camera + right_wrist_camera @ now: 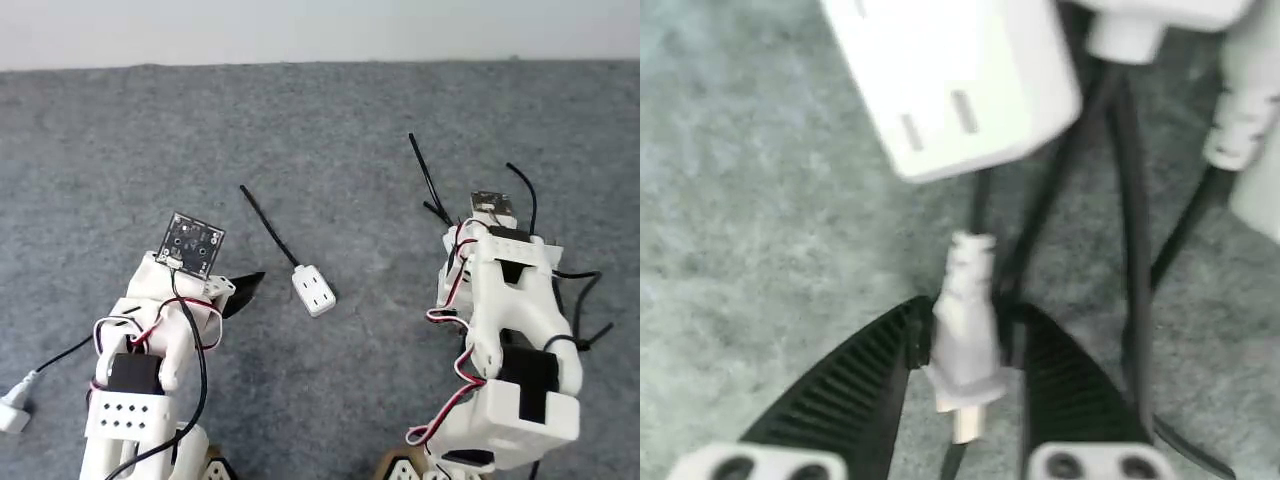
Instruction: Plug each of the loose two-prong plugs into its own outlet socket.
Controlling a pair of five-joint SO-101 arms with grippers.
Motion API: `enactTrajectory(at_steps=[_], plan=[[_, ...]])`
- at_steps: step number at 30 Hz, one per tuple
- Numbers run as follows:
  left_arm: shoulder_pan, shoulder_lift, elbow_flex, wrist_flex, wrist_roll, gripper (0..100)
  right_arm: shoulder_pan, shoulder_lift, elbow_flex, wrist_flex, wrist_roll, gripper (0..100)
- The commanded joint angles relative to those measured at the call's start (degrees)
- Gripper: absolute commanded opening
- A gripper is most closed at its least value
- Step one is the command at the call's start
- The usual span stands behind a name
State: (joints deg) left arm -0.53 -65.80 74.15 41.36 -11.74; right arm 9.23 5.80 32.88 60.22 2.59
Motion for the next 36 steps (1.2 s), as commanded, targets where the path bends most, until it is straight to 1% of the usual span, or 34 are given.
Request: enactTrajectory(at_steps=[1, 2, 5, 12, 15, 20, 25, 28, 32, 36], plan=[[0.35, -0.53, -1.63, -1.23, 0.62, 39, -0.48, 1.01, -1.32, 0.31, 1.14, 1.9], [0.35, -0.53, -1.63, -1.23, 0.62, 39, -0.48, 1.01, -1.32, 0.13, 1.14, 0.4], [0.35, -0.44, -1.54, -1.23, 0.62, 39, -0.57, 1.01, -1.32, 0.13, 3.25, 0.8], [0.35, -0.44, -1.54, -1.32, 0.62, 39, -0.75, 0.66, -2.55, 0.48, 3.78, 0.8], [0.53, -0.44, -1.54, -1.32, 0.62, 39, -1.8, -2.59, -4.4, 2.15, 3.78, 0.8], [1.67, -0.44, -1.45, -1.14, 0.62, 39, -7.52, -12.62, -7.21, 6.11, 3.69, 0.8], [1.93, -0.44, -1.45, -1.14, 0.62, 39, -14.37, -21.14, -7.3, 6.29, 3.87, 0.8], [3.34, -0.44, -1.01, -1.14, 0.53, 39, -17.8, -25.19, -7.3, 5.93, 3.87, 0.8], [4.84, -0.44, -0.57, -1.23, 0.44, 39, -21.41, -28.53, -9.23, 5.67, 3.96, 0.8], [4.75, -0.79, -0.57, -1.14, 0.35, 39, -24.48, -30.29, -12.92, 5.67, 3.96, 0.8]])
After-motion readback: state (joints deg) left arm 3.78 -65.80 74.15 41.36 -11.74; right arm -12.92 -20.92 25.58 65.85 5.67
